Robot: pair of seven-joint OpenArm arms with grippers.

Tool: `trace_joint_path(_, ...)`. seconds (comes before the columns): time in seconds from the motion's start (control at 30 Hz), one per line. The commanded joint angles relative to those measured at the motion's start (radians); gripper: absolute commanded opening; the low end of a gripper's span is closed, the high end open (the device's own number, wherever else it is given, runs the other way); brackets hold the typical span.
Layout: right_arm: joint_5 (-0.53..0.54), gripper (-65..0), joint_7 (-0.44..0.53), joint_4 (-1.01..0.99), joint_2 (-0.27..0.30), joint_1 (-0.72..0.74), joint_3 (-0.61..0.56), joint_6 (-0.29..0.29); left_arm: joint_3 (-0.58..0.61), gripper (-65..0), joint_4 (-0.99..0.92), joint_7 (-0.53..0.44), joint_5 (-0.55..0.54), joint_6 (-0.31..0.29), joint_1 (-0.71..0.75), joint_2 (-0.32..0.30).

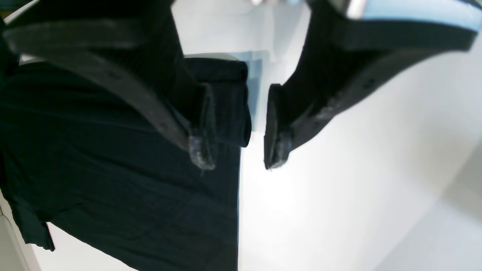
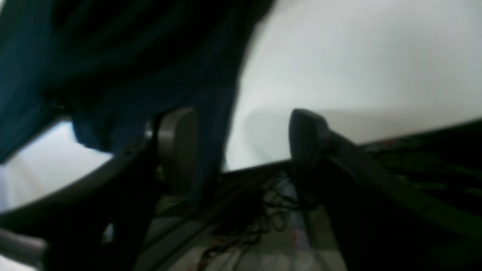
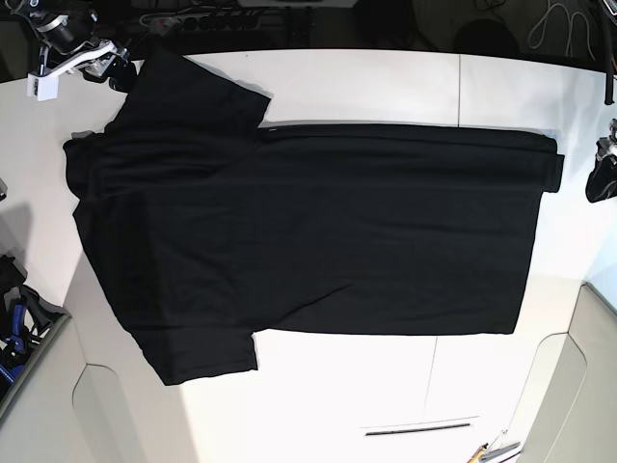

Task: Fold the T-shirt properly
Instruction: 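Release the shirt and raise both grippers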

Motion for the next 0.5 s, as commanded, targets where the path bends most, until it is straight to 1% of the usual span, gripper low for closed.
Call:
trace_joint_path(0.0, 0.010, -26.8, 0.006, -0.001, 0.005, -0.006, -0.008, 0.002, -0.008, -40.4, 0.014, -0.014, -0.022, -0.009, -0.002, -0.025)
trace_joint_path(0.3, 0.014, -26.8, 0.004, -0.019, 0.003, -0.006, -0.128, 0.002, -0.008, -40.5, 0.014, -0.014, -0.029, -0.009, -0.003, -0.025)
trace_joint_path(0.4, 0.011, -27.1, 0.002, -0.019, 0.003, -0.006, -0.152, 0.003, -0.008, -40.5, 0.014, -0.014, -0.028, -0.009, -0.002, -0.025)
trace_joint_path(0.47, 0.010, -32.1, 0.001, -0.019, 0.003, -0.006, -0.153, 0.003, -0.008, -40.5, 0.014, -0.013, -0.027, -0.009, -0.002, -0.025)
